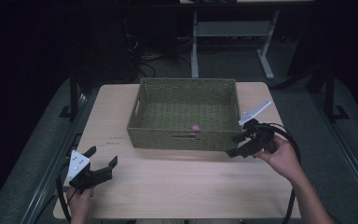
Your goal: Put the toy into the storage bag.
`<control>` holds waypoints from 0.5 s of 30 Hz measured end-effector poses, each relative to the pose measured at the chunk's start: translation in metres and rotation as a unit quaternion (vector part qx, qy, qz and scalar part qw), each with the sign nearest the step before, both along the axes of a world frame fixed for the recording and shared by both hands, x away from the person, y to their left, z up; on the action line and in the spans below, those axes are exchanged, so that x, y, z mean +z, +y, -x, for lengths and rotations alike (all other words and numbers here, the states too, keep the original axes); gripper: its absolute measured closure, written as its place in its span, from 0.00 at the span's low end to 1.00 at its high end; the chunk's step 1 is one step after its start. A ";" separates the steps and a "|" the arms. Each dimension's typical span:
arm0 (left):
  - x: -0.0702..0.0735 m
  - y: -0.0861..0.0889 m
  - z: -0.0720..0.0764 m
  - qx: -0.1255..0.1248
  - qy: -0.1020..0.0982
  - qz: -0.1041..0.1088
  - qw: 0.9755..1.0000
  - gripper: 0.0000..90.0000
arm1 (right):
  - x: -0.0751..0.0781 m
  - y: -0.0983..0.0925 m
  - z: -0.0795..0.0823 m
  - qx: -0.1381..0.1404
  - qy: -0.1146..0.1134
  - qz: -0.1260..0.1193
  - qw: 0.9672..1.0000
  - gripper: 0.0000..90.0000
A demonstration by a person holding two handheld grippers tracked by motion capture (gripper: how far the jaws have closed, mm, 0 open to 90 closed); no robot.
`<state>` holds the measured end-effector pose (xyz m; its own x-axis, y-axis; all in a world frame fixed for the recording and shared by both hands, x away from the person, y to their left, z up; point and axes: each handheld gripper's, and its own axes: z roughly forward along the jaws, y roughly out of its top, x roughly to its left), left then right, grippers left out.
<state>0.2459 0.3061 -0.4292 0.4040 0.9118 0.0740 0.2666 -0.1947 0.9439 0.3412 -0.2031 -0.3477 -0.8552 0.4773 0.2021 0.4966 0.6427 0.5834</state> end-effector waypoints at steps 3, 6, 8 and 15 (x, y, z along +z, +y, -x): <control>0.000 0.000 0.000 0.000 0.000 -0.001 1.000 0.14 | -0.005 -0.003 0.002 -0.001 0.002 0.000 1.000 0.38; 0.000 -0.001 0.000 0.000 -0.001 -0.001 1.000 0.14 | -0.008 -0.005 0.006 -0.005 0.003 0.001 1.000 0.37; 0.000 -0.001 0.000 0.000 0.000 -0.002 1.000 0.14 | -0.009 -0.006 0.007 -0.004 0.003 0.001 1.000 0.37; 0.000 -0.001 0.001 0.000 -0.001 -0.001 1.000 0.14 | -0.020 -0.008 0.013 -0.008 0.008 0.003 1.000 0.37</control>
<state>0.2453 0.3052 -0.4292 0.4043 0.9114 0.0769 0.2650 -0.1972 0.9439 0.3279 -0.2114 -0.3679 -0.8444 0.4916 0.2128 0.5157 0.6386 0.5712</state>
